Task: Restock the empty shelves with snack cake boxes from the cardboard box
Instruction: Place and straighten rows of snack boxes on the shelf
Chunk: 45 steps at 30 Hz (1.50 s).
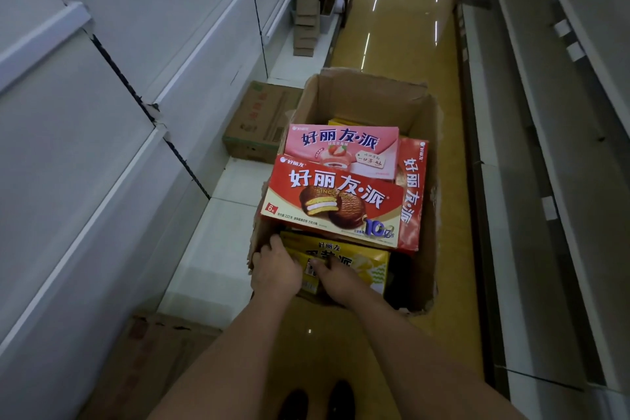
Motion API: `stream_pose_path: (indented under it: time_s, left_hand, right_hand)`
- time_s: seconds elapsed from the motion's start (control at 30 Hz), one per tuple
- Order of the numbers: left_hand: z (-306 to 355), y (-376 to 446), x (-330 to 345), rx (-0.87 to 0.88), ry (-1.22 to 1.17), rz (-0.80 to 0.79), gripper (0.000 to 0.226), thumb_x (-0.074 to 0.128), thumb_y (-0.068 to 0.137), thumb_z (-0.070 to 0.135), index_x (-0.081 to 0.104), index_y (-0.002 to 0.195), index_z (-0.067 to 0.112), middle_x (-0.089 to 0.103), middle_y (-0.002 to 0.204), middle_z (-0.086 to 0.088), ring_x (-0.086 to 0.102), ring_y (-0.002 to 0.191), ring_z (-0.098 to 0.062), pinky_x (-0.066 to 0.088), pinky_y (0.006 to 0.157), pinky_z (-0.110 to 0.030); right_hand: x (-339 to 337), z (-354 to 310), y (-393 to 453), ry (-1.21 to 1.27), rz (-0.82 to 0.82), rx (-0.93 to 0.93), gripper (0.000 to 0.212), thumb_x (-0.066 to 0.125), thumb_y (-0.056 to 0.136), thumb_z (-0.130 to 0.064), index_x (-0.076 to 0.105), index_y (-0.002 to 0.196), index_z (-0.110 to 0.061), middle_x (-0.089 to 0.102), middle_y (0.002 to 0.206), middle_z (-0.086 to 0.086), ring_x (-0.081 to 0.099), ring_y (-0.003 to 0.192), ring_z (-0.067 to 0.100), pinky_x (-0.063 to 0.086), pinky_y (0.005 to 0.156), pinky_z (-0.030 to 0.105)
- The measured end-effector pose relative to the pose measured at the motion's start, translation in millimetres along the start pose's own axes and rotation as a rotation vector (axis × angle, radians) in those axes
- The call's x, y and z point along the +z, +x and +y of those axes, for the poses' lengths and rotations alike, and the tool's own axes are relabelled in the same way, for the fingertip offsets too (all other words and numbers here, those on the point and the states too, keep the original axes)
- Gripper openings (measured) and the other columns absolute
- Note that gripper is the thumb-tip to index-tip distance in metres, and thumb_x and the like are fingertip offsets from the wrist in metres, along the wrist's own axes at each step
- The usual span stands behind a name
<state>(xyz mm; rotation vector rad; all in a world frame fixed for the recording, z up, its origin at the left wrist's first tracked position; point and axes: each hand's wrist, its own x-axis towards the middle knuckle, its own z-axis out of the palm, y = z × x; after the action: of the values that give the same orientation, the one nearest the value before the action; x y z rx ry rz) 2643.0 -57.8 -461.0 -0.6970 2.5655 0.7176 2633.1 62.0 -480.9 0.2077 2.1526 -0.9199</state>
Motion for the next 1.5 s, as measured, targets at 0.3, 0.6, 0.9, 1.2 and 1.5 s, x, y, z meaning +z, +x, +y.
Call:
stream_pose_path:
  time_s: [0.3,0.6,0.9,1.2,1.5]
  left_hand:
    - [-6.9,-12.2,-16.7,0.371,0.065,-0.087,0.076,0.059,0.085,0.007,0.024,0.148,0.029,0.027,0.153,0.004,0.025,0.134,-0.027,0.036,0.107,-0.043]
    - [5.3,-30.8,-45.6,0.661,0.232,0.036,0.061,0.062,0.085,0.026,0.035,0.14,0.03,0.041,0.14,0.006,0.039,0.121,-0.018,0.041,0.095,-0.033]
    - [56.6,-55.8,-97.0,0.592,-0.338,-0.244,0.075,0.083,0.069,0.036,0.04,0.13,0.027,0.053,0.13,0.003,0.055,0.113,-0.019,0.049,0.094,-0.041]
    - [100.1,-77.3,-106.6,0.619,-0.456,-0.11,0.087,0.07,0.081,0.046,0.02,0.149,0.022,0.033,0.152,-0.005,0.035,0.137,-0.027,0.038,0.107,-0.049]
    - [155.3,-120.8,-87.1,0.727,-0.439,-0.577,0.072,0.071,0.084,0.031,0.034,0.145,0.021,0.057,0.13,-0.001,0.057,0.111,-0.016,0.049,0.089,-0.032]
  right_hand:
    - [-8.2,-16.5,-17.3,0.338,0.149,0.19,0.056,0.03,0.101,-0.048,0.05,0.128,-0.003,0.054,0.129,0.014,0.05,0.118,0.03,0.041,0.096,0.036]
    - [-40.4,-19.8,-62.0,0.416,0.371,0.172,0.043,0.031,0.099,-0.042,0.048,0.127,-0.014,0.056,0.119,0.013,0.055,0.103,0.029,0.046,0.088,0.035]
    - [-84.0,-33.5,-135.8,0.501,0.242,-0.126,0.076,0.073,0.082,-0.037,0.034,0.144,-0.015,0.045,0.141,0.006,0.048,0.126,0.024,0.043,0.099,0.034]
    - [-117.7,-13.3,-188.4,0.794,0.423,-0.136,0.028,0.064,0.09,-0.028,0.057,0.111,-0.012,0.064,0.094,0.001,0.06,0.079,0.01,0.049,0.058,0.02]
    - [-158.3,31.1,-249.9,0.899,0.657,-0.131,0.025,0.068,0.086,-0.034,0.059,0.101,-0.017,0.068,0.103,0.009,0.063,0.088,0.018,0.049,0.07,0.026]
